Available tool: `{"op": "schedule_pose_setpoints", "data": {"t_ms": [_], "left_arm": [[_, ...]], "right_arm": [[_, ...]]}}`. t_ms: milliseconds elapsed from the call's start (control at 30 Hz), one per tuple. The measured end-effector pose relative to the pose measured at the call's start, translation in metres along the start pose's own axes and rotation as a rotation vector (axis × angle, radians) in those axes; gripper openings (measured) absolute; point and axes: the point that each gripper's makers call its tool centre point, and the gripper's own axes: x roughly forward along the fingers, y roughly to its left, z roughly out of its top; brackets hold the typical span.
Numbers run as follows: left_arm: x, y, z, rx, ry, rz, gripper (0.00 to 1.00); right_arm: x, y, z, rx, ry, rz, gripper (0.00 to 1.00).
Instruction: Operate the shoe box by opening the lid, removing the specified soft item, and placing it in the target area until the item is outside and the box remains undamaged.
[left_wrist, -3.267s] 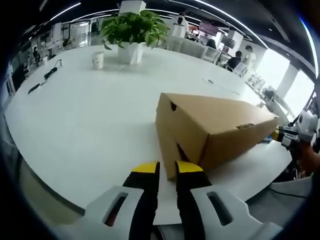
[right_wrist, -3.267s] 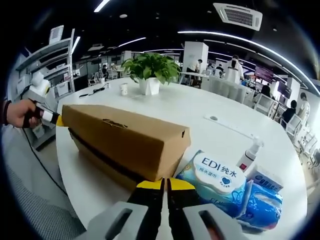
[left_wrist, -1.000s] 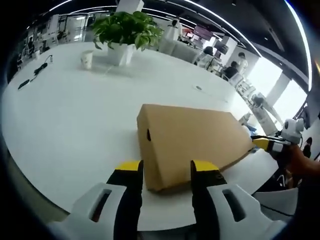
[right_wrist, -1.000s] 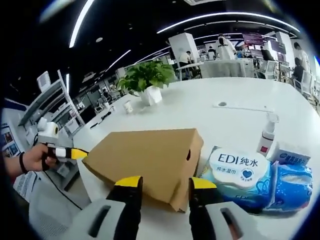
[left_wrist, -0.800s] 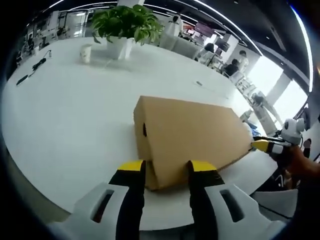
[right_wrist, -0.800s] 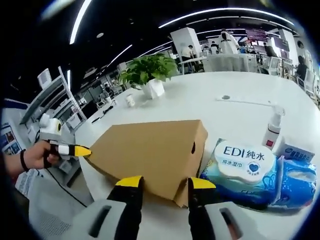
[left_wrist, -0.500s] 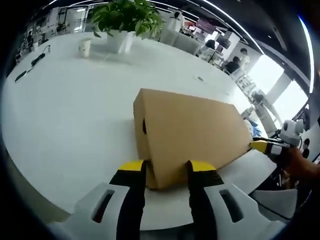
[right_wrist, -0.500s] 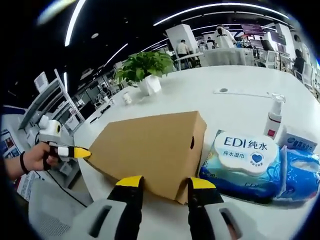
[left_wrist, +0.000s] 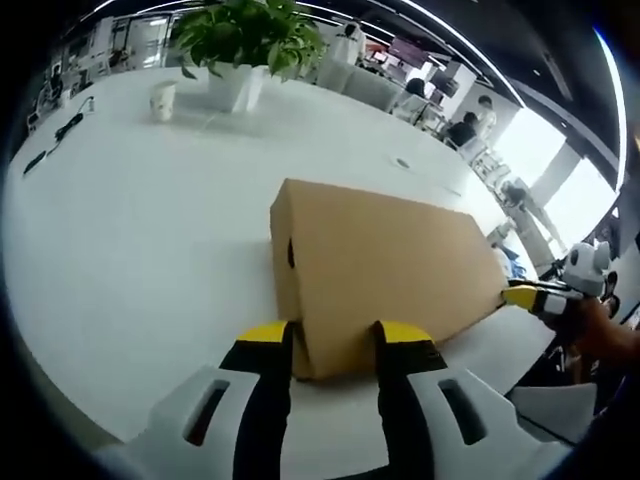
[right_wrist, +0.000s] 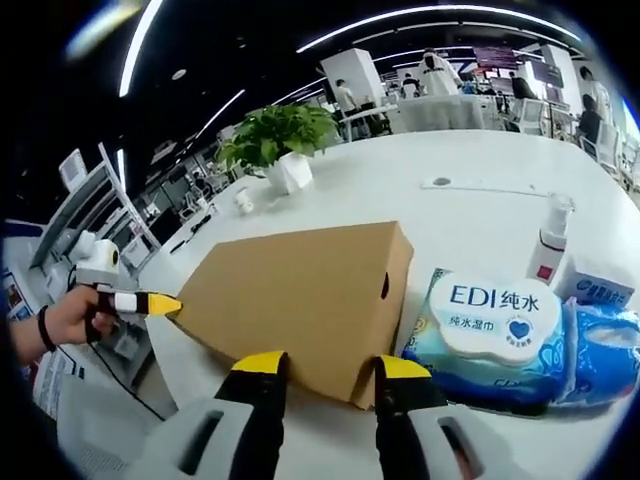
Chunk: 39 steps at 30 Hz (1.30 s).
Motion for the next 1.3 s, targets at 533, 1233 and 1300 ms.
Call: {"op": "schedule_pose_setpoints", "data": {"t_ms": [533, 1233, 1300], "left_arm": [[0.046, -0.003, 0.051, 0.075, 0.023, -0.027, 0.31], [0.04, -0.003, 0.05, 0.106, 0.024, -0.021, 0.3], [0.034, -0.004, 0.049, 0.111, 0.013, -0.014, 0.32]], "right_arm": [[0.015, -0.02, 0.025, 0.062, -0.004, -0.068, 0.31], [0.009, -0.026, 0.027, 0.041, -0.005, -0.061, 0.3], [-0.001, -0.031, 0.029, 0.021, -0.025, -0.068, 0.33]]}}
